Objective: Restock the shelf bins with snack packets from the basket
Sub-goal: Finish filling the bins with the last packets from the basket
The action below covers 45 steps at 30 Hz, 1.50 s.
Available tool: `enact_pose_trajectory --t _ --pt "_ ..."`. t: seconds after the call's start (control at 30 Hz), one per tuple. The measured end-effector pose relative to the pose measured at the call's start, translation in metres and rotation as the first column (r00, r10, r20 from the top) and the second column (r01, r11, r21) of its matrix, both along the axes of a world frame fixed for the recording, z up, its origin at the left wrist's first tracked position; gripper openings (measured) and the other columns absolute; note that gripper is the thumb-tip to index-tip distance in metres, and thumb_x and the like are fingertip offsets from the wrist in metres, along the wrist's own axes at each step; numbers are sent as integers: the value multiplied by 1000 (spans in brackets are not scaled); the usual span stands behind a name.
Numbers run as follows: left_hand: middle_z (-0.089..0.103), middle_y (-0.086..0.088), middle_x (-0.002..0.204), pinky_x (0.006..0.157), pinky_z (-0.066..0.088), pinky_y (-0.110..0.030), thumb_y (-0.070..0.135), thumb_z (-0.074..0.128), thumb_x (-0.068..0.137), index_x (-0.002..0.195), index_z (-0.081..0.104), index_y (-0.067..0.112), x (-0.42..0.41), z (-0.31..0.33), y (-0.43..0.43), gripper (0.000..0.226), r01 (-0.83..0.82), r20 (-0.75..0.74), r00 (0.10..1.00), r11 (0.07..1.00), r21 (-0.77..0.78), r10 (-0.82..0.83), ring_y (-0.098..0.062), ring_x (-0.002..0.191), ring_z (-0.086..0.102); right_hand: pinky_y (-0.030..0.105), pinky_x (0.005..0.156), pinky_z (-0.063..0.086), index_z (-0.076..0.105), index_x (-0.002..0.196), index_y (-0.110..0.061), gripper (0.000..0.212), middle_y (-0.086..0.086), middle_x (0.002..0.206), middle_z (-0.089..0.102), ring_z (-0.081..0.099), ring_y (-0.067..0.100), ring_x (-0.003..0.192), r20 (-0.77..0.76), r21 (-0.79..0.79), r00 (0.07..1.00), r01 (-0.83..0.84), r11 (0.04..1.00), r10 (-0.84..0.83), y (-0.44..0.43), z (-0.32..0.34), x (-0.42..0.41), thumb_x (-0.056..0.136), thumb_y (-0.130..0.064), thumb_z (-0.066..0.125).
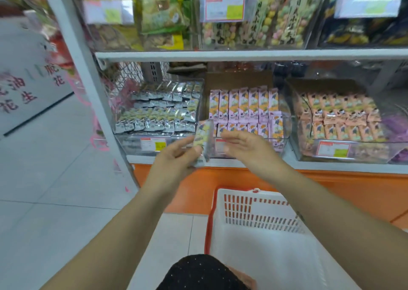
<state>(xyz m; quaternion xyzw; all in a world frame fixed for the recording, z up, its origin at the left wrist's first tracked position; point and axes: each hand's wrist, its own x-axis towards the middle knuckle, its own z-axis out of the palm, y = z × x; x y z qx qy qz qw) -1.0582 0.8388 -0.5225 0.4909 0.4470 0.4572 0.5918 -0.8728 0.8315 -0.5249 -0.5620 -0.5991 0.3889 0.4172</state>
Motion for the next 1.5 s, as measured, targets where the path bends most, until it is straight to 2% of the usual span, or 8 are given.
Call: enact_pose_trajectory --t 0.07,0.17,0.3,0.43,0.83,1.07,1.2,1.5 --pt "66 -5 103 84 53 -30 14 61 91 125 57 17 -11 4 23 34 -90 -104 990 995 45 94 -12 81 66 32 114 21 43 141 -24 46 -3 150 37 30 14 139 495 30 868 -46 998 25 16 -7 7 96 -22 54" --pt "65 -6 113 77 56 -28 20 61 92 133 51 14 -21 9 58 43 -180 -289 931 968 174 225 -14 84 66 40 118 4 19 151 -22 61 -2 160 5 3 18 147 846 -55 527 -77 996 87 28 -23 15 98 -28 48" --pt "57 -10 132 90 50 -35 25 59 93 137 49 12 -19 12 98 47 -212 -454 838 947 241 303 -27 106 62 43 117 -2 16 152 -21 66 -2 160 -6 -4 19 147 902 -61 422 -88 994 93 32 -29 18 96 -32 49" --pt "58 -11 130 71 46 -28 22 58 94 136 49 8 -4 9 124 45 -266 -482 802 933 244 355 -21 88 60 46 117 0 17 151 -22 72 -2 160 -11 -6 20 147 916 -98 379 -113 989 134 33 -30 20 92 -36 55" --pt "69 -11 105 65 49 -33 30 49 98 126 59 11 9 0 146 36 -181 -715 554 900 396 426 -21 70 55 45 117 1 18 151 -23 74 -1 160 -11 -8 20 147 916 -78 381 -137 987 125 36 -35 24 89 -38 57" --pt "58 7 112 80 39 -13 7 47 94 114 63 16 19 -48 68 27 -90 -401 757 691 718 516 -7 100 52 27 117 -4 34 146 -22 58 -7 156 3 -3 9 144 837 111 543 -289 951 67 10 -70 55 92 -21 54" --pt "65 1 108 77 38 -13 0 55 87 109 68 14 25 -121 45 29 264 -701 684 827 496 202 -17 96 62 26 112 26 48 138 -24 43 -4 145 45 37 14 136 753 -168 615 -164 972 234 -24 -131 74 95 -23 51" --pt "13 5 159 109 27 -23 18 50 96 145 36 23 42 -208 40 52 644 -946 180 760 -94 -269 -13 142 25 26 102 36 47 136 -17 43 1 138 48 47 16 123 484 -769 653 0 640 582 -73 -264 112 95 -29 52"
